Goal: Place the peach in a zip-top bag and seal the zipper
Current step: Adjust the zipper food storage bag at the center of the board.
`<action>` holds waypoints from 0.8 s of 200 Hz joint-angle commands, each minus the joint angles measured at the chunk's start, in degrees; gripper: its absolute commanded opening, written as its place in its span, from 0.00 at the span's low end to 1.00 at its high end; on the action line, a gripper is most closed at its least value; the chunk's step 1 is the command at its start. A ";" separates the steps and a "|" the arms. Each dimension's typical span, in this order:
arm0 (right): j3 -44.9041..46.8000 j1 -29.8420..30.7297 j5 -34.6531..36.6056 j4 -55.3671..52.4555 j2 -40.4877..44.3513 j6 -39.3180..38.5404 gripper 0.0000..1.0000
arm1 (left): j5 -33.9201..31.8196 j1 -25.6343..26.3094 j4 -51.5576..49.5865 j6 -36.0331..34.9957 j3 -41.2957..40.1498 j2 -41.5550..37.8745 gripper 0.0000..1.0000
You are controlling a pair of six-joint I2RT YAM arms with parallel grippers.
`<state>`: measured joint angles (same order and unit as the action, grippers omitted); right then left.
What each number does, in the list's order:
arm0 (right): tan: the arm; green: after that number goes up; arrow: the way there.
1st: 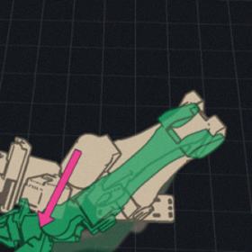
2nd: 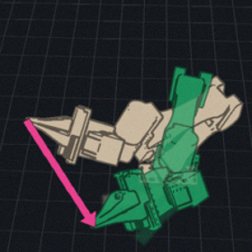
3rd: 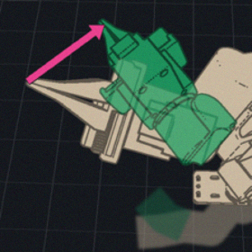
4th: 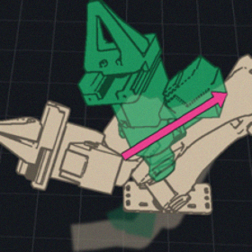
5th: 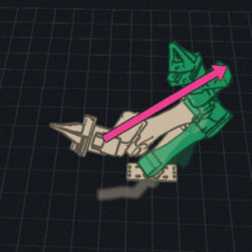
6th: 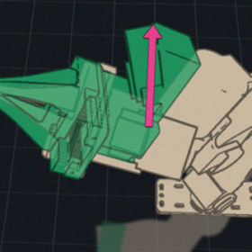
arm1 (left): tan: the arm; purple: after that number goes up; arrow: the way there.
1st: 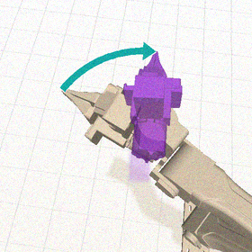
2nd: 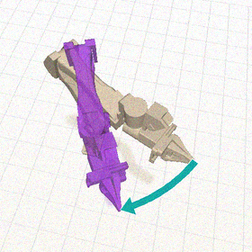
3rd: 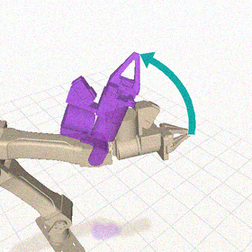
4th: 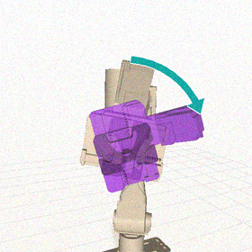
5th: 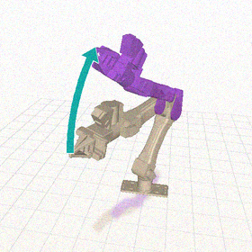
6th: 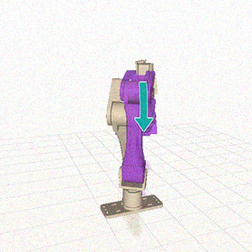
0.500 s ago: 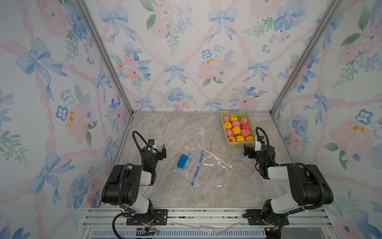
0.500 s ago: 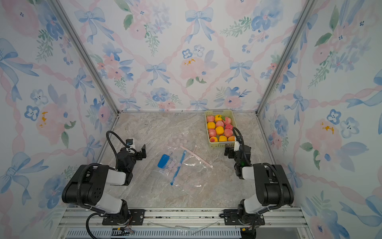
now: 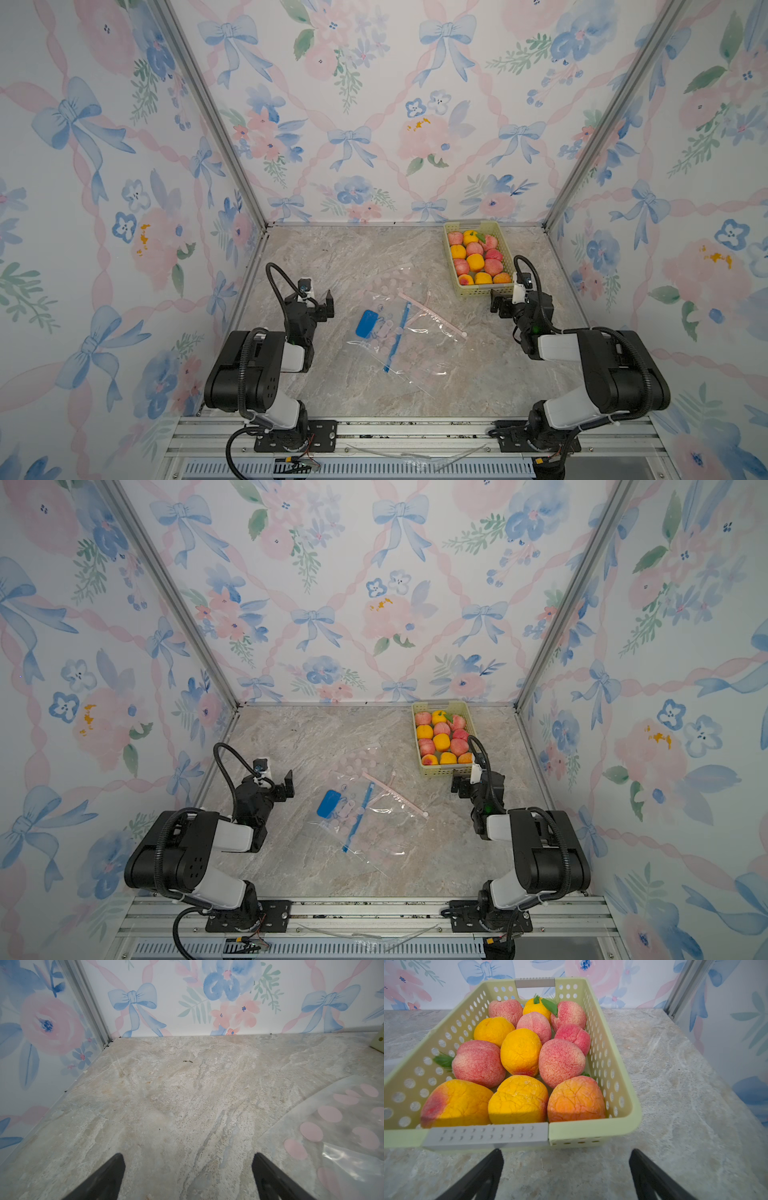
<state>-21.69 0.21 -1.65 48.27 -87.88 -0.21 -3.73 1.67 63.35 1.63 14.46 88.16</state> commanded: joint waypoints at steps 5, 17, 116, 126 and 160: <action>-1.15 0.41 0.51 1.84 -0.37 0.21 0.96 | 0.31 -0.23 1.80 -0.36 0.51 0.64 0.98; -1.15 0.42 0.51 1.91 -0.37 0.21 0.96 | 0.30 -0.18 1.79 -0.35 0.50 0.67 0.98; -1.16 0.36 0.51 1.87 -0.37 0.21 0.96 | 0.30 -0.27 1.78 -0.39 0.47 0.68 0.98; -1.15 0.37 0.52 1.83 -0.39 0.21 0.96 | 0.30 -0.27 1.81 -0.31 0.49 0.64 0.98; -1.13 0.70 0.81 2.17 -0.39 -0.03 0.96 | 1.46 -0.32 -0.41 -0.43 1.24 -0.54 0.98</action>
<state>-21.69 0.21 -1.65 48.27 -87.88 -0.21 -3.55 1.67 63.29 1.63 14.48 88.16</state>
